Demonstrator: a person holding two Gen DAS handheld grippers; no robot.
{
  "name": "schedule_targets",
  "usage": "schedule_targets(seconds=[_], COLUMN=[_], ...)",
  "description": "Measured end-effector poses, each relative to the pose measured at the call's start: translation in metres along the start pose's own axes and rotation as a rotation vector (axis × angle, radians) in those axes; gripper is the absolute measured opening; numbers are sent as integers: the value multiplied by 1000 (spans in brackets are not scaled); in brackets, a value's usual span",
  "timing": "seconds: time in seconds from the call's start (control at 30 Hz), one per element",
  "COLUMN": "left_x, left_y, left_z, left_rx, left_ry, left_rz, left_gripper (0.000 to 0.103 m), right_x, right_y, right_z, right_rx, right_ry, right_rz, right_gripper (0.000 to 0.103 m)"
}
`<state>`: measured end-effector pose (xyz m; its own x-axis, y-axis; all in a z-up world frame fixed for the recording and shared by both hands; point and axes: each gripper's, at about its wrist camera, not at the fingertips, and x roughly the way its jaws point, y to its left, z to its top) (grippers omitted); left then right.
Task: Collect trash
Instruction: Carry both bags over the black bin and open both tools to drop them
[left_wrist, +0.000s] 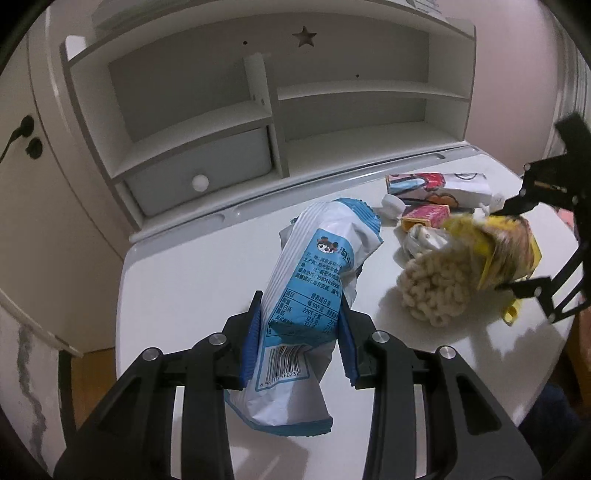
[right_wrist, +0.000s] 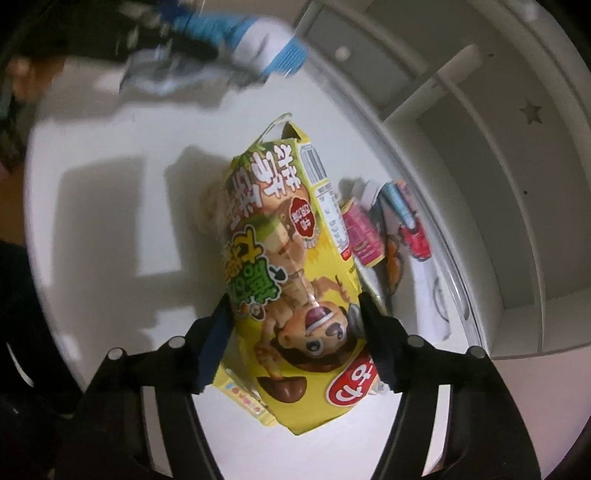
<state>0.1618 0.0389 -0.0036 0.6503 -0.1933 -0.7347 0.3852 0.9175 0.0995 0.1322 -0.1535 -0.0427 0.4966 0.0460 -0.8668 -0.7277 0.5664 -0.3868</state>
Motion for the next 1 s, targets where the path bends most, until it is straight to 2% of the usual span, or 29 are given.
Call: schedule_targets(seconds=[0.23,0.37,0.5,0.7,0.83,1.0], left_x=[-20,-30,-35,-37,-38,-40], left_y=[-23,-64,-123,-249,-350,-464], left_z=[5,15,28,40,38,22], left_rx=[-23,12,81,203,300,411], left_ry=[-30,-52,-73,-82,-71,-29], left_rz=[-26,-80,-161,-358,-504,-655], left_gripper=[36,36,36,36,36,36], right_x=[-48,-64,-77,-109,-123,-129], right_y=[-34,-67,-95,-97,-83,-52], right_z=[-19,-65,-147,-305,-405,-504], right_rx=[222,440,731,1048,1238,1428], right_ry=[-102,-100,-79,-34,-13,18], right_rz=[54,65,79,-32,-85,-131], right_gripper=[65,65,65,65,65,66])
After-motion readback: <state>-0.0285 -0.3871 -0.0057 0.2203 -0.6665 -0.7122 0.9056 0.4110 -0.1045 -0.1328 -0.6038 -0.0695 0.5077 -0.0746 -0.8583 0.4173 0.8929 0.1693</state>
